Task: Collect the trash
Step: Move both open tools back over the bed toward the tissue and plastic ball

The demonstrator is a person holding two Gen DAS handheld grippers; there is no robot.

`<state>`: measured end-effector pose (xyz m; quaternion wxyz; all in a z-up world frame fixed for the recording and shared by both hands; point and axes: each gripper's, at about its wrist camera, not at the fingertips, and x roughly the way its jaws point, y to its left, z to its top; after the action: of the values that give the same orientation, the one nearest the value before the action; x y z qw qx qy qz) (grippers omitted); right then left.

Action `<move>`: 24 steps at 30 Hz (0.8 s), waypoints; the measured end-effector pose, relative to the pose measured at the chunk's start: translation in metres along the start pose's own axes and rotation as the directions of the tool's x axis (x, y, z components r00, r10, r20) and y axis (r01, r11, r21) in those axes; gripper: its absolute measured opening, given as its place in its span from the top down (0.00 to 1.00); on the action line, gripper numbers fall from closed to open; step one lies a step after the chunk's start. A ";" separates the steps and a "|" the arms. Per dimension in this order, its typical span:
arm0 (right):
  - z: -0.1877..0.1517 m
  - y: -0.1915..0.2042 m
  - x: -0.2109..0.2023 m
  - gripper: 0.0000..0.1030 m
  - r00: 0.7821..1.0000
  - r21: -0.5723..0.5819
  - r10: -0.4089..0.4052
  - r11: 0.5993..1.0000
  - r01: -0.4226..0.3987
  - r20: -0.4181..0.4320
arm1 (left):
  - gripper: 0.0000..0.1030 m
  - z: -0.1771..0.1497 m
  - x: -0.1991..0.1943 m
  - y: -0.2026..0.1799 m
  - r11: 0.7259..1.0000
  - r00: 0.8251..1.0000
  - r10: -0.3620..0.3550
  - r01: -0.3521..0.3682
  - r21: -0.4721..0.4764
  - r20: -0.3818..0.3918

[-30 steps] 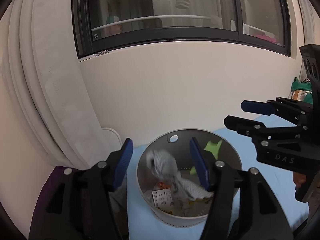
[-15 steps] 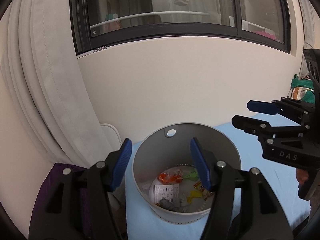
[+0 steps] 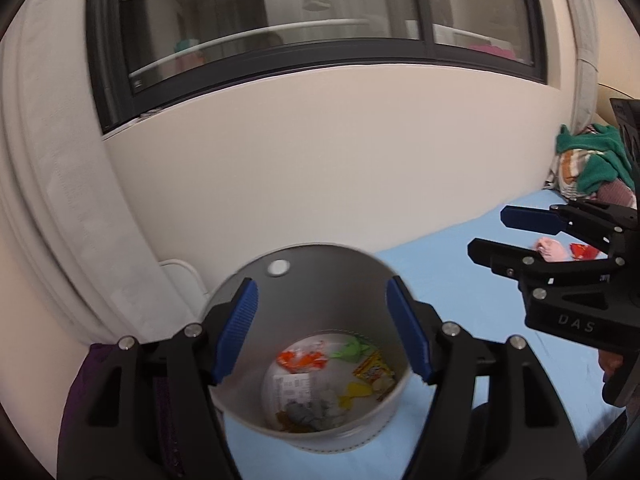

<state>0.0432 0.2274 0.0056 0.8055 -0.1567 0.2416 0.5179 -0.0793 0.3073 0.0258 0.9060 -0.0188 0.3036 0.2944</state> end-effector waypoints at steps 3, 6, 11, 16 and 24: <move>-0.012 -0.022 -0.009 0.49 0.999 0.039 -0.049 0.998 0.049 -0.004 | 0.35 0.003 0.008 -0.025 0.998 0.999 -0.053 0.054 0.026 -0.005; -0.025 -0.046 -0.020 0.49 0.994 0.079 -0.107 0.991 0.107 -0.007 | 0.35 0.005 0.014 -0.054 0.992 0.994 -0.110 0.111 0.057 -0.009; -0.055 -0.085 -0.047 0.49 0.977 0.149 -0.213 0.966 0.213 -0.013 | 0.35 0.010 0.024 -0.107 0.972 0.978 -0.207 0.207 0.113 -0.011; -0.092 -0.131 -0.079 0.49 0.942 0.236 -0.333 0.913 0.332 -0.036 | 0.35 0.012 0.028 -0.168 0.934 0.948 -0.317 0.315 0.166 -0.012; -0.158 -0.221 -0.143 0.49 0.841 0.368 -0.530 0.764 0.530 -0.111 | 0.35 0.012 0.033 -0.289 0.829 0.868 -0.492 0.490 0.269 -0.067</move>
<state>0.1591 -0.0521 -0.0465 0.9332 -0.0577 0.2845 0.2117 0.1057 0.0886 -0.0241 0.9454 0.0318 0.3243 0.0065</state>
